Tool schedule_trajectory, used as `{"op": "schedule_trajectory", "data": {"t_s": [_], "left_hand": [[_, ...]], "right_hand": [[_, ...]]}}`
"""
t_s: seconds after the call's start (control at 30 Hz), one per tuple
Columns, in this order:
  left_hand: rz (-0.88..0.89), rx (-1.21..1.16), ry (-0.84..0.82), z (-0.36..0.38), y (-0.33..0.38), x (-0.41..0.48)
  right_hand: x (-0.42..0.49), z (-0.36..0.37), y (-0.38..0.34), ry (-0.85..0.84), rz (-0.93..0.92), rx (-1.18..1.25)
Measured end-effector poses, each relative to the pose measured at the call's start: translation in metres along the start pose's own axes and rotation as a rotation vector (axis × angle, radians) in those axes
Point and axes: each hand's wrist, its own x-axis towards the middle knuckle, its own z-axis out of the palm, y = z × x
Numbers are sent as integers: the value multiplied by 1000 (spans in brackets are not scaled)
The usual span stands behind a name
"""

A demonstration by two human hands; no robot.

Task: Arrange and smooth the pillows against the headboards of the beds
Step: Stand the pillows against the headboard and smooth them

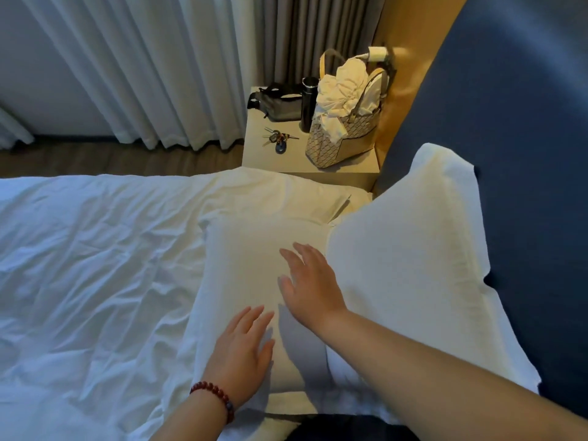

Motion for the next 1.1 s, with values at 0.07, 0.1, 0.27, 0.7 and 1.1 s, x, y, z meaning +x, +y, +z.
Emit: {"op": "schedule_trajectory", "data": {"t_s": [0.07, 0.1, 0.27, 0.7, 1.1], "left_hand": [[15, -27, 48, -11, -4, 0], [29, -30, 65, -15, -7, 0], [106, -47, 81, -31, -12, -3], [648, -12, -7, -73, 71, -2], [1221, 321, -104, -52, 221, 37]], "right_hand": [[1, -2, -4, 16, 16, 5], [0, -2, -7, 21, 28, 12], [-21, -8, -21, 75, 82, 28], [-168, -101, 15, 473, 491, -36], [-202, -96, 54, 488, 648, 80]]}}
